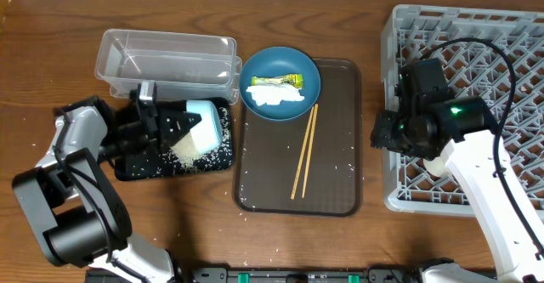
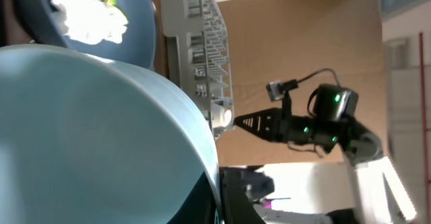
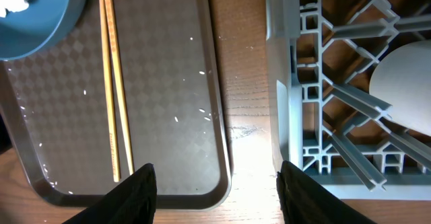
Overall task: Sort waste into correct bins and load items into the dishwasher rack
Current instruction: 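Tip the rice bowl over the black tray with the left gripper, then set the empty blue bowl back on the brown tray with left gripper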
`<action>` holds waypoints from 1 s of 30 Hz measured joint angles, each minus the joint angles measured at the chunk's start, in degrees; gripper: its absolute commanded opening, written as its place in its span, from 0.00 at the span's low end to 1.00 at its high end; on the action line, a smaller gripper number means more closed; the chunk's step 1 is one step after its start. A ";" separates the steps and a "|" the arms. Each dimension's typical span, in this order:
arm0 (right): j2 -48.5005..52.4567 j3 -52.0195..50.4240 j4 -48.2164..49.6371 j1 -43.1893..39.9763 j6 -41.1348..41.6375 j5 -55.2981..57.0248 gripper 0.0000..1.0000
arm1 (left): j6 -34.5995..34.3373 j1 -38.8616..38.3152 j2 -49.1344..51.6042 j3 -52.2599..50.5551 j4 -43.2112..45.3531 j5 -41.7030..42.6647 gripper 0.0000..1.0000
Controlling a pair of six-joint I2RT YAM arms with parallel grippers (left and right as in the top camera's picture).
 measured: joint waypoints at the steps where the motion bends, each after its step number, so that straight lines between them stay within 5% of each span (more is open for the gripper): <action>1: 0.00 0.00 0.02 0.00 0.00 -0.02 0.56 | 1.01 -0.33 -0.50 0.00 0.35 -0.39 0.06; 13: 0.00 0.00 -0.04 0.00 0.00 -0.09 0.56 | 4.94 -1.95 -2.56 0.00 -4.59 -3.15 0.06; 21: 0.00 0.00 0.61 0.00 0.00 -0.28 0.56 | 4.83 -12.83 -11.28 0.00 -5.57 -5.92 0.06; 26: 0.00 0.00 0.59 0.00 0.00 -0.50 0.56 | -6.36 -22.91 -13.11 0.00 6.75 -15.58 0.06; 30: 0.00 0.00 0.57 0.02 0.00 -0.55 0.56 | -23.30 -30.40 -13.11 -0.02 16.33 -30.23 0.06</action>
